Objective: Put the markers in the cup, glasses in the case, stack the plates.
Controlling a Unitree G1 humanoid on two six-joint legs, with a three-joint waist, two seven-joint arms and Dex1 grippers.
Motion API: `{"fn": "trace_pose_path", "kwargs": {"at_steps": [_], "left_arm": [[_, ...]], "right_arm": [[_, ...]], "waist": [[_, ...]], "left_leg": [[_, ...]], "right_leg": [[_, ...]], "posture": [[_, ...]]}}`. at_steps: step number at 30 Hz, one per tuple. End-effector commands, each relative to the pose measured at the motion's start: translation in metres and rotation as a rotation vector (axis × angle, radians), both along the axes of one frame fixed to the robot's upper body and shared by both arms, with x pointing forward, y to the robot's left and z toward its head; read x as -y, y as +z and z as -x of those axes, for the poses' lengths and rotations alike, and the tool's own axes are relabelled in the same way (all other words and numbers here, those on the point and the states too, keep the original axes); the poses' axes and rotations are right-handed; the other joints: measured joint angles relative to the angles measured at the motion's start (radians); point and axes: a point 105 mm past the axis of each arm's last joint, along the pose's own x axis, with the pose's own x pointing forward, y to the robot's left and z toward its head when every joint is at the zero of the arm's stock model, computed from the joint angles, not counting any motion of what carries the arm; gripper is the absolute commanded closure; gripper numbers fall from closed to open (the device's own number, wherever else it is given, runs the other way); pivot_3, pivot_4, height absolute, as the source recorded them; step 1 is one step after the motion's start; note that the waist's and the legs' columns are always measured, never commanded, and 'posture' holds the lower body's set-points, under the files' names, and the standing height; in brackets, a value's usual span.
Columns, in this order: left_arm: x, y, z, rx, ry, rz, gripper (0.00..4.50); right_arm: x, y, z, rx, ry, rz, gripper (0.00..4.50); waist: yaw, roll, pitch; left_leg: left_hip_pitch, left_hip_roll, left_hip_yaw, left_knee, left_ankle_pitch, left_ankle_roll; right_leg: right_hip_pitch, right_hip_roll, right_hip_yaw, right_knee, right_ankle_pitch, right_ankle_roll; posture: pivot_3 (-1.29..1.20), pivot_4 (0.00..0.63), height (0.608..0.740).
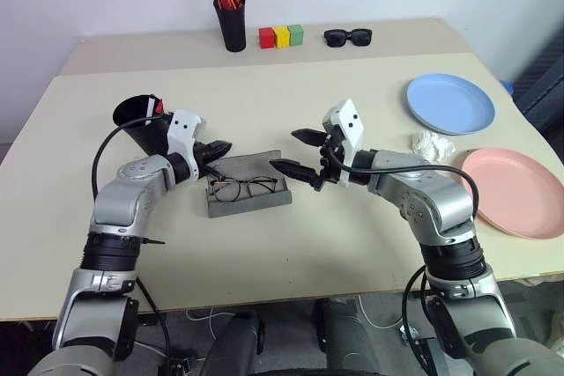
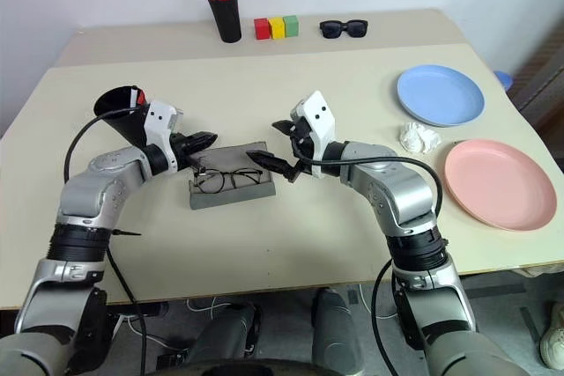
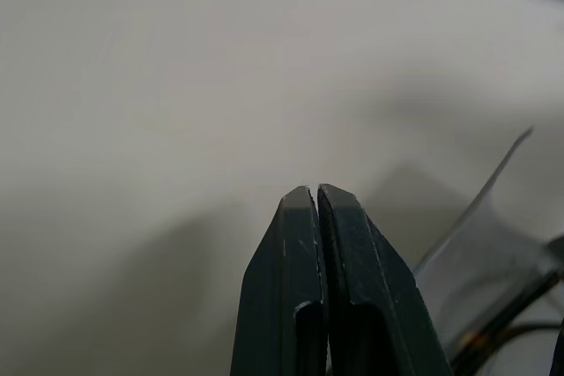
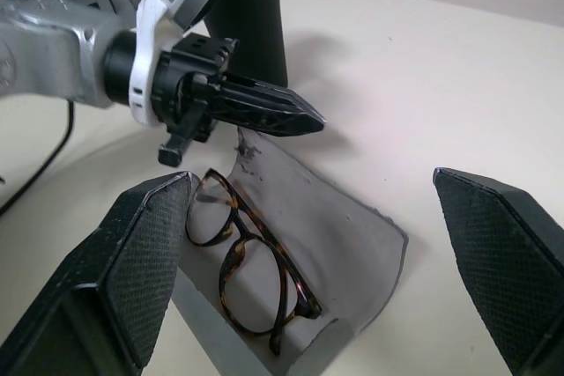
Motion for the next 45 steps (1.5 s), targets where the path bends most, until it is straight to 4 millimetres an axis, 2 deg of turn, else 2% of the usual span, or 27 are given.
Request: {"fn": "trace_pose_path", "kwargs": {"at_steps": [1,6,11,14,18,19,22,23,25,29,32,36,39,45], "left_arm": [[0.003,0.013,0.010,-0.054,-0.046,0.019,4.45],[0.002,0.003,0.029,-0.162,-0.098,-0.027,4.45],[0.008,0.004,0.045,-0.183,-0.154,-0.032,4.45],[0.009,-0.008,0.063,-0.237,-0.184,-0.044,4.45],[0.007,-0.011,0.066,-0.168,-0.165,-0.086,4.45],[0.008,-0.007,0.063,-0.115,-0.157,-0.089,4.45],[0.012,0.024,0.046,0.100,-0.094,-0.004,4.45],[0.013,0.034,0.042,0.160,-0.083,0.023,4.21],[0.014,0.048,0.041,0.212,-0.096,0.072,3.64],[0.017,0.063,0.052,0.227,-0.210,0.183,1.65],[0.015,0.067,0.066,0.220,-0.325,0.225,0.18],[0.014,0.075,0.078,0.211,-0.446,0.291,0.08],[0.017,0.087,0.086,0.265,-0.548,0.316,0.08],[0.017,0.084,0.089,0.288,-0.650,0.280,0.08]], "right_arm": [[-0.005,0.014,0.006,0.073,0.018,-0.010,0.00],[-0.005,0.014,0.002,0.084,0.005,-0.004,0.00],[-0.007,0.013,0.001,0.096,0.004,0.007,0.00],[-0.006,0.013,0.000,0.106,-0.004,0.014,0.00],[-0.004,0.014,-0.002,0.115,-0.012,0.017,0.00],[-0.004,0.014,-0.003,0.118,-0.016,0.019,0.00],[0.001,0.014,-0.008,0.129,-0.051,0.020,0.00],[0.004,0.015,-0.012,0.132,-0.075,0.017,0.00],[0.017,0.016,-0.022,0.147,-0.145,0.024,0.00],[0.059,0.020,-0.038,0.165,-0.298,0.051,0.00],[0.105,0.022,-0.043,0.170,-0.428,0.092,0.00],[0.155,0.020,-0.039,0.160,-0.567,0.164,0.00],[0.199,0.010,-0.023,0.083,-0.696,0.284,0.00],[0.250,0.000,0.008,-0.021,-0.879,0.508,0.00]], "waist": [[0.000,0.000,0.000],[-0.003,0.000,0.000],[-0.002,0.000,0.000],[-0.002,0.000,0.000],[0.002,0.000,0.000],[0.002,0.000,0.000],[0.009,0.000,0.000],[0.009,0.000,0.000],[0.007,0.000,0.000],[0.005,0.000,0.000],[0.005,0.000,0.000],[0.006,0.000,0.000],[0.009,0.000,0.000],[0.003,0.001,0.000]], "left_leg": [[0.000,0.000,0.000,0.000,0.000,0.000],[0.000,0.000,0.000,0.000,0.000,0.000],[0.000,0.000,0.000,0.000,0.000,0.000],[0.000,0.000,0.000,0.000,0.000,0.000],[0.000,0.000,0.000,0.000,0.000,0.000],[0.000,0.000,0.000,0.000,0.000,0.000],[0.000,0.000,0.000,0.000,0.001,-0.001],[0.000,0.000,0.000,0.000,0.001,-0.001],[0.000,0.000,0.000,0.001,0.001,-0.002],[0.000,0.000,0.000,0.000,0.001,-0.002],[-0.001,0.000,0.001,0.000,0.001,-0.002],[0.000,0.000,0.002,0.000,0.000,0.000],[0.000,0.000,0.002,0.000,0.000,0.000],[0.001,0.001,0.005,0.001,0.000,0.001]], "right_leg": [[0.000,0.000,0.000,0.000,0.000,0.000],[0.000,0.000,0.000,0.000,0.000,0.000],[0.000,0.000,0.000,0.000,0.000,0.000],[0.000,0.000,0.000,0.000,0.000,0.000],[0.000,0.000,0.000,0.000,0.000,0.000],[0.000,0.000,0.000,0.000,0.000,0.000],[0.000,0.000,0.000,0.000,0.000,0.000],[0.000,0.000,0.000,0.000,0.000,0.000],[0.000,0.000,0.000,0.000,0.001,-0.001],[0.000,0.000,0.000,0.000,0.001,-0.001],[0.000,0.000,0.000,-0.001,0.001,-0.001],[0.000,0.000,0.000,-0.002,0.001,-0.001],[0.001,0.000,0.000,-0.002,0.001,-0.001],[0.002,0.000,0.003,-0.002,0.001,-0.001]], "posture": [[0.00,0.150,0.740],[0.00,0.150,0.740],[0.00,0.150,0.740],[0.00,0.150,0.740],[0.00,0.150,0.740],[0.00,0.150,0.740],[0.00,0.150,0.740],[0.00,0.150,0.740],[0.00,0.150,0.740],[0.00,0.150,0.740],[0.00,0.150,0.740],[0.00,0.150,0.740],[0.00,0.150,0.740],[0.00,0.150,0.740]]}}
